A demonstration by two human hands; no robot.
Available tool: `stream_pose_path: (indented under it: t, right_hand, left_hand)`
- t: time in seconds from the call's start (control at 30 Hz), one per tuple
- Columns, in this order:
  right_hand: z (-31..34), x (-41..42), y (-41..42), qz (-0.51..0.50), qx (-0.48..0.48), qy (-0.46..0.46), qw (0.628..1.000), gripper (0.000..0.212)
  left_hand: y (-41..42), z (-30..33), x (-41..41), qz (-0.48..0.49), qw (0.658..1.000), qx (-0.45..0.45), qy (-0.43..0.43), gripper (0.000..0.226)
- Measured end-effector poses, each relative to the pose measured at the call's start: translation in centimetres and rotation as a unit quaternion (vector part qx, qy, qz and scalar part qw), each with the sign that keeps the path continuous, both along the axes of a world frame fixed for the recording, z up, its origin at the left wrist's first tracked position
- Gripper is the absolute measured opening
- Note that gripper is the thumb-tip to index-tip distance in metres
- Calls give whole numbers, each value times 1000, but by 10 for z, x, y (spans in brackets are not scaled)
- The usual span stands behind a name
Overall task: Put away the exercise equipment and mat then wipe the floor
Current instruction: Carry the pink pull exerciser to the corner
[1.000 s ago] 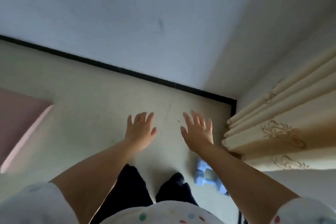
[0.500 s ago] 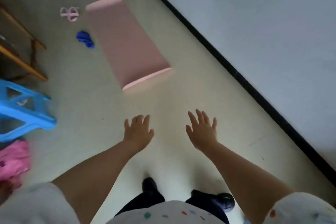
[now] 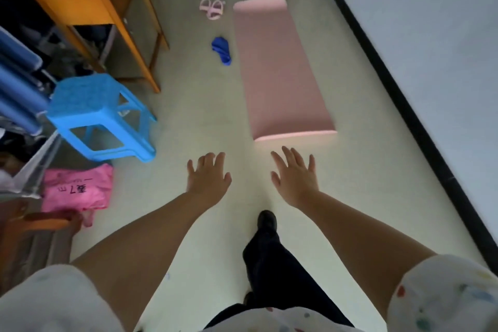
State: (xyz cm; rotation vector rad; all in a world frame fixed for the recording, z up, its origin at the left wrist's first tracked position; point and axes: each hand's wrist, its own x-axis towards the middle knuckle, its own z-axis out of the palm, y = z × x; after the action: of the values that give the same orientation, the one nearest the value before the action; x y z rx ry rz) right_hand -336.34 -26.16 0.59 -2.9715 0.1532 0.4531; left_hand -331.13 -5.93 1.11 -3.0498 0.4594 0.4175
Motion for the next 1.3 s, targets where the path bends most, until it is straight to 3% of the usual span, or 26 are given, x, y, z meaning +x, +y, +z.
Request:
stream_pose_path:
  t: [0.47,0.7,0.83,1.07,1.3]
  right_hand:
    - [-1,347,21,76,-17,19,997,55]
    - [-11,530,71,123,-22,-4,992,55]
    - [-12,648,103,102,-8,-9,995,55]
    - [8,809,129,36,2,26,999,54]
    - [-12,974,92,-7,-24,40,999,54]
  left_hand:
    - [36,2,312,88,996,-11,12,54]
    - [88,-11,476,137,991,-2,7,53]
    - [122,-14,597,150,989,-7,2,52]
    - [144,10,797,123,992,-21,19,52]
    - [100,-9,975,30,997,-41,54,52]
